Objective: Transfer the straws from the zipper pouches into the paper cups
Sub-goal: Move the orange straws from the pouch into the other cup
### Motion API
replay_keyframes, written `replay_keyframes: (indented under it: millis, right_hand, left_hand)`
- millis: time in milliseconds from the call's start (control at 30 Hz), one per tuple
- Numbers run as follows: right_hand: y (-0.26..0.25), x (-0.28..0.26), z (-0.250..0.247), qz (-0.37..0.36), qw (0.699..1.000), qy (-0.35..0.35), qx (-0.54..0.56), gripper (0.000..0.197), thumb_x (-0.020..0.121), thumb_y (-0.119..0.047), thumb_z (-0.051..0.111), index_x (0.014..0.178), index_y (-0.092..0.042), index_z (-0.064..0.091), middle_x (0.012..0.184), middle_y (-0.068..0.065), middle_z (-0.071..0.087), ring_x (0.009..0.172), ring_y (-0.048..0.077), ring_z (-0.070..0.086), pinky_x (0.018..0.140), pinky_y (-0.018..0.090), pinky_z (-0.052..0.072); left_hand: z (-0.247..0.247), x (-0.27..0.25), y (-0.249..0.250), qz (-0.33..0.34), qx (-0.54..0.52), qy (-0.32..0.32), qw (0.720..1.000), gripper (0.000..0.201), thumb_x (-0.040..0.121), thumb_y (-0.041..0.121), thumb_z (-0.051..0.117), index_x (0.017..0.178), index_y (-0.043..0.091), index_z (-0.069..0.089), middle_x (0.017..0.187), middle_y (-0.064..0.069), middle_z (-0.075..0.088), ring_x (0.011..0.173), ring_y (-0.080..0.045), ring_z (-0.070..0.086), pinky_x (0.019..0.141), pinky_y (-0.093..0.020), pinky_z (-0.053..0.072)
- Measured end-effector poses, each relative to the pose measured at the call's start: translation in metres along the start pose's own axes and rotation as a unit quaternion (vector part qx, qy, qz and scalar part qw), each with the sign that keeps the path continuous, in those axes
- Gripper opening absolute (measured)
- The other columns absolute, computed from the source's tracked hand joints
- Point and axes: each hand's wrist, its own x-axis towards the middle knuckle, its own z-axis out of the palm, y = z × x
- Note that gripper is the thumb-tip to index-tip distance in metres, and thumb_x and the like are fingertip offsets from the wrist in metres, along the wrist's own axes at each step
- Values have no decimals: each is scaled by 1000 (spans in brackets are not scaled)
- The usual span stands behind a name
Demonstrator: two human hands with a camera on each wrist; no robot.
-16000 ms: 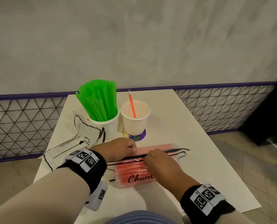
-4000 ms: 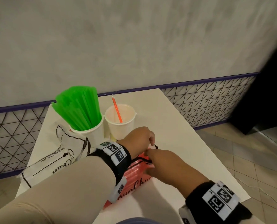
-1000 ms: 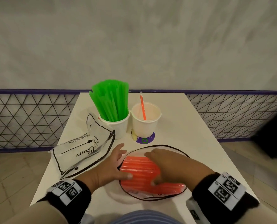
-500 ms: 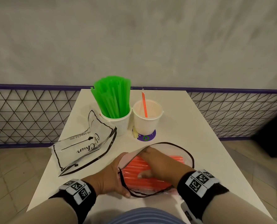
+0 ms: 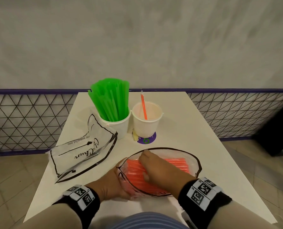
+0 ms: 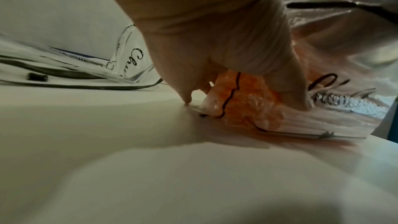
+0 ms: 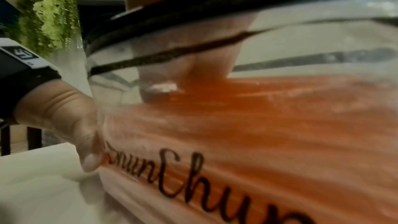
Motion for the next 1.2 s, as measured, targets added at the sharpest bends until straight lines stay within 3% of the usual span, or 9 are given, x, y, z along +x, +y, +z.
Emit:
replay_keyframes:
  millis: [133,333,467,567,700,900,967,1067,1200]
  right_hand:
    - [-7,-3,-3,6,1000,30,8,30,79,0,53,108,-7,49,103,8,49,85,20,40,71,28,28]
    - [0,-8,2,10,996,40,-73,24,70,0,61,88,-15,58,80,2,57,75,22,51,65,36,48]
    - [-9,-10,-21,32,999,23,28,10,86,-11,53,95,-15,56,95,4,58,89,23,52,76,35,41]
    - [-11,-14,-50,69,982,0,175,7,90,-24,61,95,-24,57,90,-6,61,86,17,57,75,31,44]
    - [-4,-23,-100,104,905,48,409,26,88,-16,70,99,-39,64,93,-24,71,92,-6,65,85,16,47]
    - [10,-15,-168,107,774,289,554,17,91,-8,62,104,-20,64,88,0,73,87,14,68,93,33,51]
    - [16,-2,-178,97,715,380,578,14,95,-7,57,103,-18,61,84,5,71,85,17,66,91,35,52]
    - [26,25,-184,116,659,497,553,10,97,-16,56,104,-22,59,87,0,72,90,13,68,94,35,51]
    - [36,52,-181,155,650,541,511,26,98,-26,54,123,-21,55,96,-10,73,96,0,66,96,29,47]
  left_hand:
    - [-1,1,7,13,-18,-11,1000,73,54,11,90,120,18,60,100,3,73,99,-8,68,87,-21,55]
    - [0,2,5,25,-4,-17,1000,77,55,22,91,123,16,55,99,6,70,98,-2,65,89,-21,53]
    - [-6,0,2,-10,19,-27,999,105,44,32,97,134,24,44,112,9,68,105,2,63,97,-26,52]
    - [-19,-2,7,-39,67,-64,995,123,50,23,93,148,27,19,125,15,59,113,4,57,96,-12,45]
    - [-50,6,22,-72,129,-44,988,111,75,17,76,154,35,1,153,17,26,137,-2,33,109,-15,27]
    - [-65,50,92,-122,-56,58,989,58,101,28,50,153,19,25,158,4,25,145,-17,23,117,-34,22]
    - [-61,67,123,-113,-205,49,971,60,99,41,50,150,17,30,149,11,33,143,-15,25,118,-37,19]
    - [-52,104,149,-138,-291,84,943,82,87,60,57,151,18,27,154,2,35,141,-21,34,117,-41,25]
    - [-43,140,162,-187,-306,183,915,40,100,47,43,128,19,44,116,-3,58,95,-27,63,78,-37,55]
